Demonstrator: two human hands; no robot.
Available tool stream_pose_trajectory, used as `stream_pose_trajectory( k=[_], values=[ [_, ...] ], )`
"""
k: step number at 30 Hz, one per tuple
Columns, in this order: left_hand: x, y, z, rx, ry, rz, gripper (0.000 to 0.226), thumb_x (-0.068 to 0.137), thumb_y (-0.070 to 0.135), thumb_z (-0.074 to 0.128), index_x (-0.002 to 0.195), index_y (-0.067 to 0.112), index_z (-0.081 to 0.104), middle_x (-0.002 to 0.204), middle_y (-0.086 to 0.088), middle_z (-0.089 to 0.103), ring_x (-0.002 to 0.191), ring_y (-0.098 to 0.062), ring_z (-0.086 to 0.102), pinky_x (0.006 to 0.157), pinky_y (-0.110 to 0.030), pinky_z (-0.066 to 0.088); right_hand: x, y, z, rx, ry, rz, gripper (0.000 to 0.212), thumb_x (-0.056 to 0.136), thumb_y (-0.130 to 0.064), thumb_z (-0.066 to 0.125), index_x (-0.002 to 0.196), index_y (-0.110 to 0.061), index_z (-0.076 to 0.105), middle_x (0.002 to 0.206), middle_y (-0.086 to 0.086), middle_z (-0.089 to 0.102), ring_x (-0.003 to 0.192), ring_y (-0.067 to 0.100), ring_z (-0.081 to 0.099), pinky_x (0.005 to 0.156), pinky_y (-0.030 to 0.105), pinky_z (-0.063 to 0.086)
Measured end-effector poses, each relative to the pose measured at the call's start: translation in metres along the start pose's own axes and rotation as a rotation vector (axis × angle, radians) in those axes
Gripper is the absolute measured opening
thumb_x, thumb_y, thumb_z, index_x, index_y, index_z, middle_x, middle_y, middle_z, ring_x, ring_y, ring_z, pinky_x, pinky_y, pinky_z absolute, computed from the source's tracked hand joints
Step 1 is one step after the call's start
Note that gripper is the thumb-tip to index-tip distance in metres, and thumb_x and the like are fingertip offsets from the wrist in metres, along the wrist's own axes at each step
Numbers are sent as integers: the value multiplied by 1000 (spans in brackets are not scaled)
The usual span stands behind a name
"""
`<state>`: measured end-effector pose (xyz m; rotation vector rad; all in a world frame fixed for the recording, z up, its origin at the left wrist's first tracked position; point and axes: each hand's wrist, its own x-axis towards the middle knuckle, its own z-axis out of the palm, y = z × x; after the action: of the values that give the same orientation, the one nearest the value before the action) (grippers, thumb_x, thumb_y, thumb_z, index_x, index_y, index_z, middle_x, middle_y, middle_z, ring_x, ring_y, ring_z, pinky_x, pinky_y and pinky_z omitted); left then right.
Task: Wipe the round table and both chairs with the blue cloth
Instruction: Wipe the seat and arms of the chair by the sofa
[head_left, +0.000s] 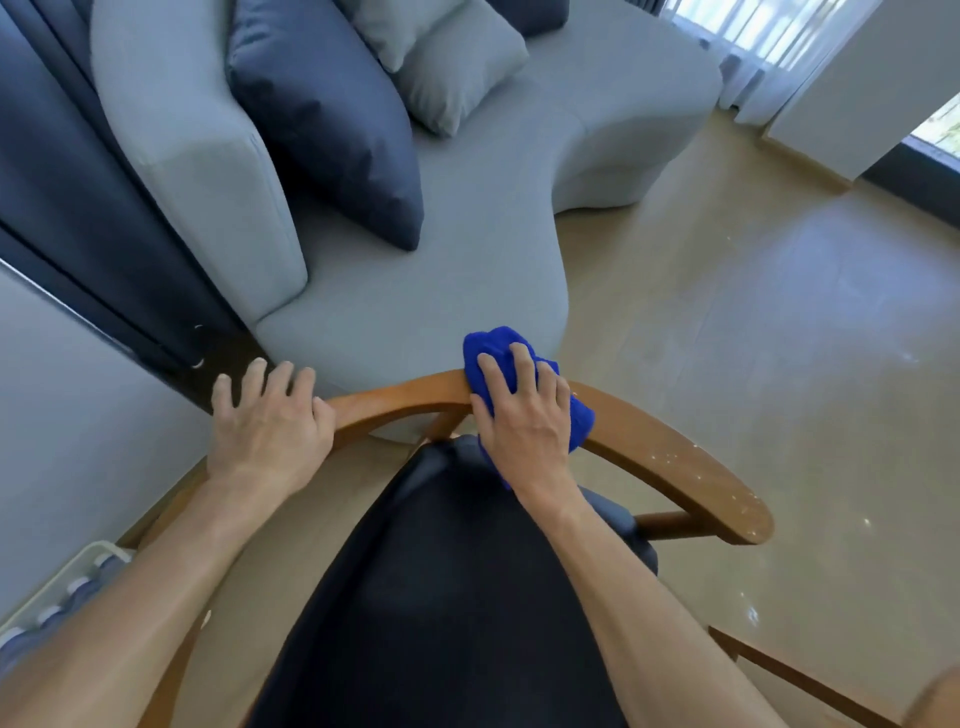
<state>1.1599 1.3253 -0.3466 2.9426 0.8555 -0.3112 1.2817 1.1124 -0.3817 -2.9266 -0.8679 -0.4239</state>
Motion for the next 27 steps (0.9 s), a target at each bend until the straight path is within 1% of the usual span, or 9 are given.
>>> stream_pose_trajectory(
  k=[5, 8, 10, 12, 15, 17, 21, 25, 27],
  values=[
    [19, 40, 1, 52, -63, 185, 56, 100, 37, 19, 153, 20, 15, 158, -3, 25, 148, -25, 14, 120, -51, 7, -34, 84, -12, -33, 16, 140, 41, 92, -37, 55, 125, -13, 56, 131, 16, 52, 104, 35, 54, 88, 47, 45],
    [20, 52, 11, 143, -87, 316, 59, 98, 39, 14, 154, 23, 5, 160, -1, 19, 148, -24, 11, 120, -50, 9, -73, 140, -22, -43, 68, 305, 37, 89, -36, 57, 115, -11, 61, 124, 14, 57, 97, 36, 57, 85, 49, 46],
    [20, 53, 13, 188, -83, 344, 60, 98, 45, 10, 153, 24, 2, 160, 0, 20, 148, -25, 14, 119, -49, 15, -95, 167, -30, -30, 71, 434, 40, 89, -40, 48, 113, -11, 58, 121, 13, 56, 93, 36, 58, 82, 50, 47],
    [21, 55, 14, 185, -82, 349, 63, 97, 51, 11, 153, 24, 1, 160, -1, 20, 148, -26, 16, 117, -47, 19, -106, 176, -33, -33, 79, 529, 42, 90, -42, 44, 115, -12, 55, 120, 12, 55, 94, 36, 57, 81, 50, 46],
    [22, 59, 14, 174, -98, 367, 67, 98, 52, 17, 154, 21, -2, 160, -2, 19, 147, -26, 17, 116, -45, 23, -90, 145, -25, -50, 144, 624, 37, 90, -35, 51, 116, -11, 58, 119, 13, 57, 99, 39, 54, 84, 50, 43],
    [23, 59, 16, 175, -83, 370, 68, 97, 48, 24, 154, 19, 2, 159, -4, 23, 145, -27, 22, 114, -45, 27, -58, 103, -18, 5, 152, 576, 38, 90, -34, 54, 119, -11, 60, 122, 11, 58, 105, 38, 53, 91, 51, 42],
    [29, 57, 23, 210, -79, 336, 67, 92, 44, 34, 151, 18, 18, 148, -5, 42, 135, -27, 40, 104, -45, 39, -8, 33, -2, 101, 69, 263, 45, 90, -40, 48, 129, -18, 55, 130, 6, 54, 113, 33, 50, 97, 47, 38],
    [36, 55, 38, 172, 8, 298, 61, 83, 40, 52, 138, 20, 37, 126, -6, 61, 116, -30, 55, 88, -51, 48, -21, 60, -5, 56, 61, 64, 42, 89, -40, 53, 126, -21, 58, 130, 4, 56, 108, 30, 52, 90, 44, 42],
    [41, 53, 43, 168, 4, 293, 60, 80, 39, 56, 135, 20, 39, 121, -7, 63, 111, -31, 55, 85, -52, 48, -48, 104, -11, -22, 102, 158, 40, 87, -38, 56, 122, -21, 62, 126, 5, 59, 101, 31, 56, 83, 45, 45]
  ],
)
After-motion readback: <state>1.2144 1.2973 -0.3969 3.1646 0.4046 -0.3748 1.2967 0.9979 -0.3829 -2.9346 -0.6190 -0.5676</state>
